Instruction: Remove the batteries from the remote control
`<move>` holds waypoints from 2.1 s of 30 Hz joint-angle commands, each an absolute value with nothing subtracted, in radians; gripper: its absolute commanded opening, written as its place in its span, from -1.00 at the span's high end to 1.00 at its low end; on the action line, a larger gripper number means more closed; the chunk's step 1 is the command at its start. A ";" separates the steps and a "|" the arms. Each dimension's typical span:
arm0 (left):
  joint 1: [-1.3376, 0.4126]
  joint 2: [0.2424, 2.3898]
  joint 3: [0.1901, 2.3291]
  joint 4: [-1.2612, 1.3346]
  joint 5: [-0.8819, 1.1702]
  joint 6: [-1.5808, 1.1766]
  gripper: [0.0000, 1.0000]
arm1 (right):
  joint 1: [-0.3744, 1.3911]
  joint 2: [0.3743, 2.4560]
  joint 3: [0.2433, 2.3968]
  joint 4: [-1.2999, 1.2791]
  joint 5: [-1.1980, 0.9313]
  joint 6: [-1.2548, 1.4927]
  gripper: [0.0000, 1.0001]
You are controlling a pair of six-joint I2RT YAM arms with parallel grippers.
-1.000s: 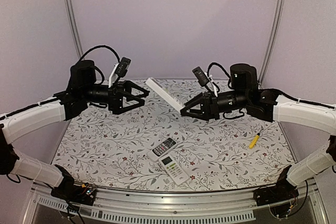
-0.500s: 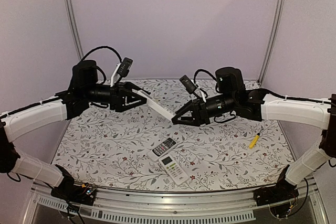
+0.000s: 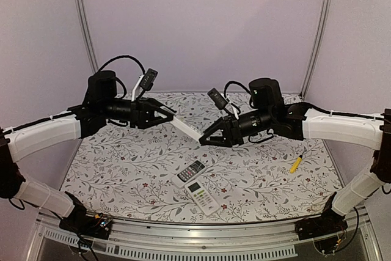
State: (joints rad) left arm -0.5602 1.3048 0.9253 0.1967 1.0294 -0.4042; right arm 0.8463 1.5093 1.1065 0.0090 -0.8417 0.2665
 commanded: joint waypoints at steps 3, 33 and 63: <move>-0.571 1.318 0.951 0.204 1.054 -0.408 0.35 | 0.853 1.505 1.133 0.030 -0.813 0.252 0.52; -0.395 1.470 0.956 0.104 0.909 -0.597 0.89 | 1.067 1.627 1.149 0.085 0.316 0.132 -0.64; -0.387 1.463 0.985 0.048 0.907 -0.559 0.93 | 1.077 1.801 1.208 0.102 0.347 0.082 0.50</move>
